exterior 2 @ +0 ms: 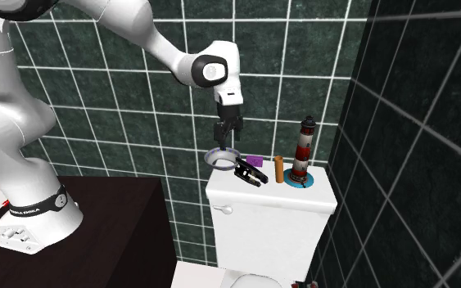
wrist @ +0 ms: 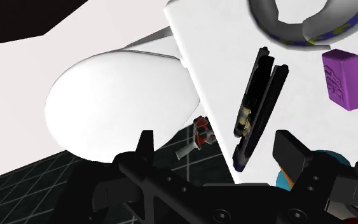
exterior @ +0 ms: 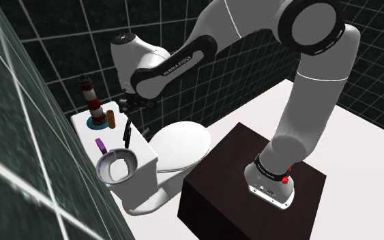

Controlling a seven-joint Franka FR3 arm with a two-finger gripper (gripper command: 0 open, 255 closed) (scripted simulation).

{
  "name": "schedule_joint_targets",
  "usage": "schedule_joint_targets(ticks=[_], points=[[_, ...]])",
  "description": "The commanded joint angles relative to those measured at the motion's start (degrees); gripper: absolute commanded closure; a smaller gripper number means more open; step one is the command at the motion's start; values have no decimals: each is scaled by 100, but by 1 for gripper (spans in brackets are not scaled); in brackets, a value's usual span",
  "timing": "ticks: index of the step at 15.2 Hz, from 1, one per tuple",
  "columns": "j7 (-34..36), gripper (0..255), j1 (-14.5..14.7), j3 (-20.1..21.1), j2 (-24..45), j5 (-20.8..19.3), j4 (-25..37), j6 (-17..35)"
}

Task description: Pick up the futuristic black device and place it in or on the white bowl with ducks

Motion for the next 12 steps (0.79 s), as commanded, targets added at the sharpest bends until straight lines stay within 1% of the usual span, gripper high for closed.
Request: schedule_joint_targets(ticks=[1,5,9,12], points=[[448,0,227,-136,596,-334,523,-95],[1014,0,654,-452,1593,-690,1490,-281],[1373,0,1036,-737,2553,-849,2572,-533],[1406,0,1050,-791,2684,-910,2552,-385]])
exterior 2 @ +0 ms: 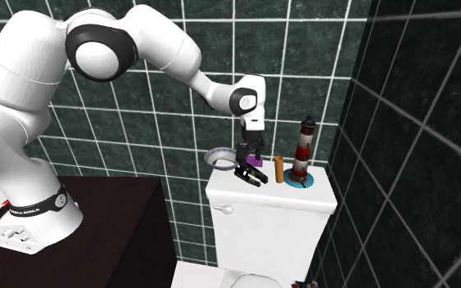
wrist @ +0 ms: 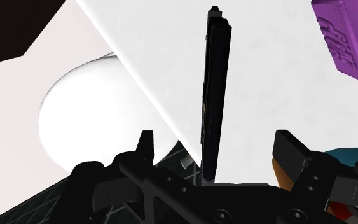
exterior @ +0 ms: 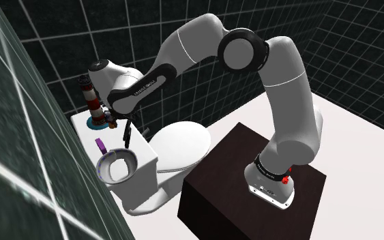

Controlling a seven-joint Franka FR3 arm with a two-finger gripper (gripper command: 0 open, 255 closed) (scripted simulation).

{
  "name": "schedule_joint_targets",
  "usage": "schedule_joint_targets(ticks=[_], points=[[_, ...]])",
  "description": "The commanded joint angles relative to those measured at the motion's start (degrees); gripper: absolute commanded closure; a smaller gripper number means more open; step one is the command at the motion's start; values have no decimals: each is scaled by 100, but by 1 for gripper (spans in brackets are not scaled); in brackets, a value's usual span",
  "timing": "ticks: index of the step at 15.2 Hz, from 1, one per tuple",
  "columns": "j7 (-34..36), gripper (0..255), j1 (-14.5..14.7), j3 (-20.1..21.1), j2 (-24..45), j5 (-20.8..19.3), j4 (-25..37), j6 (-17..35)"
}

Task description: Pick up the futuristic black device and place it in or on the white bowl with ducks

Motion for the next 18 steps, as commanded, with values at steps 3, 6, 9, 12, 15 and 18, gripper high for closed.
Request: schedule_joint_targets(ticks=[3,6,9,12,15,18], points=[[44,0,30,-82,224,-85,53,168],[61,0,38,-110,299,-118,54,241],[61,0,39,-110,299,-118,54,241],[60,0,38,-110,299,-117,54,240],[60,255,38,-110,299,-117,54,240],[60,255,38,-110,299,-117,54,240]])
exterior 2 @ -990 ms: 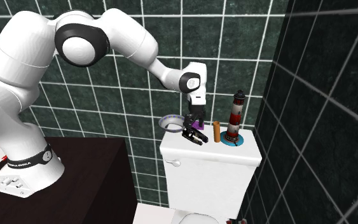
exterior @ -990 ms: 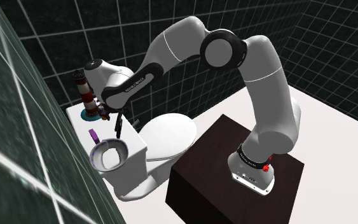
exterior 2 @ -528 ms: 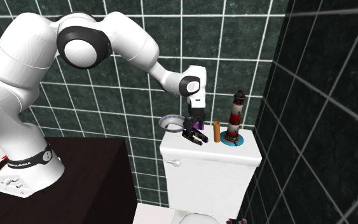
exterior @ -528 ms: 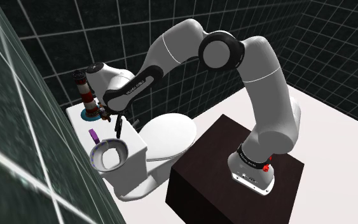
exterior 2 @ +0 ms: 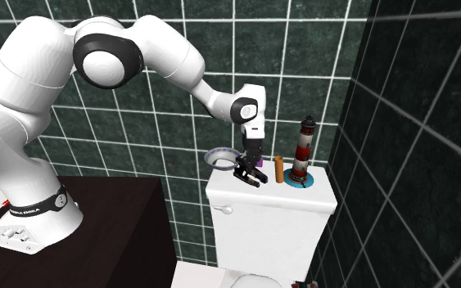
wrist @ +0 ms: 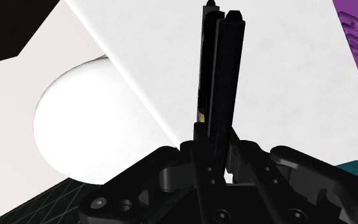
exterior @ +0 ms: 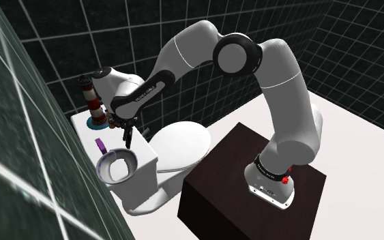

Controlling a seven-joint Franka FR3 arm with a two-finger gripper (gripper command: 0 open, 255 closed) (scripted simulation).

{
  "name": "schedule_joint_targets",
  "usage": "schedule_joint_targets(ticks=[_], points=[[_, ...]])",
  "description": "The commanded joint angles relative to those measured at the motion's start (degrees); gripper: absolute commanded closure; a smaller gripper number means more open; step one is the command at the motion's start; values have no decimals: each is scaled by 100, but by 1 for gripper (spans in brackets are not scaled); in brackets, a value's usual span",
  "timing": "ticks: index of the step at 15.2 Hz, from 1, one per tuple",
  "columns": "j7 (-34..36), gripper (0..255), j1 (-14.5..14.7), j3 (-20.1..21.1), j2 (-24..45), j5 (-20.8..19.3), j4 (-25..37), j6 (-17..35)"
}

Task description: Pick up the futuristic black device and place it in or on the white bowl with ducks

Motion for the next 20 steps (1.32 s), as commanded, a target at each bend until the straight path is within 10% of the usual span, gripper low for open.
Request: schedule_joint_targets(ticks=[1,8,9,14,20], points=[[0,255,0,0,-1,0,0,0],[-29,255,-17,37,-101,44,1,-99],[-29,0,-17,37,-101,44,1,-99],[-795,0,-802,528,-634,723,-263,53],[-719,0,-726,415,-339,586,-263,338]])
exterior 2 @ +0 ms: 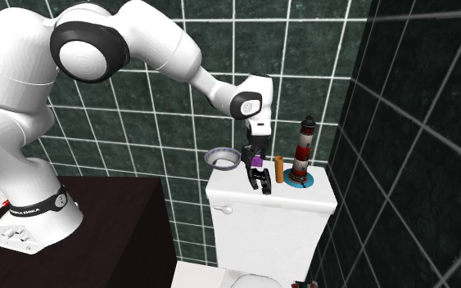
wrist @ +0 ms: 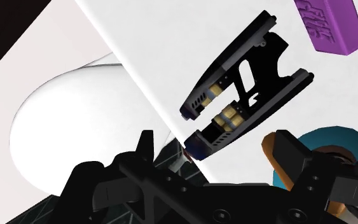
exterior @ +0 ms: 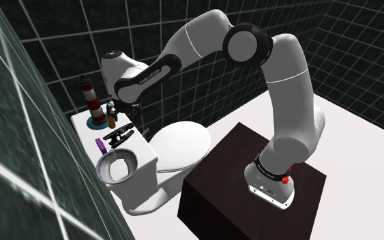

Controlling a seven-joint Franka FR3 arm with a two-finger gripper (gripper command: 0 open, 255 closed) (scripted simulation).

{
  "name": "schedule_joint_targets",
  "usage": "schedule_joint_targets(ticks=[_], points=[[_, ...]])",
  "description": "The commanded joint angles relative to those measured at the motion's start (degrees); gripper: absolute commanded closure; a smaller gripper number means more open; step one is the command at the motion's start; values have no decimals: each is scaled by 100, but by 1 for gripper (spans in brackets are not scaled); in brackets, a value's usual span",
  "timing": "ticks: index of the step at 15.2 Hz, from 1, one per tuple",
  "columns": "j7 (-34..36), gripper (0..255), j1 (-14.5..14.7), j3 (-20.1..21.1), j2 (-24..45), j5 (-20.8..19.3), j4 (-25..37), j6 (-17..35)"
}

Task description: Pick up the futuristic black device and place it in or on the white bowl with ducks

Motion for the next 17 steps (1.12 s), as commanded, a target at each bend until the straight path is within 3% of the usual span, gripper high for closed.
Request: schedule_joint_targets(ticks=[1,9,10,17], points=[[21,0,31,-44,123,-49,27,95],[28,0,39,-55,152,-61,30,120],[28,255,39,-55,152,-61,30,120],[28,255,39,-55,152,-61,30,120]])
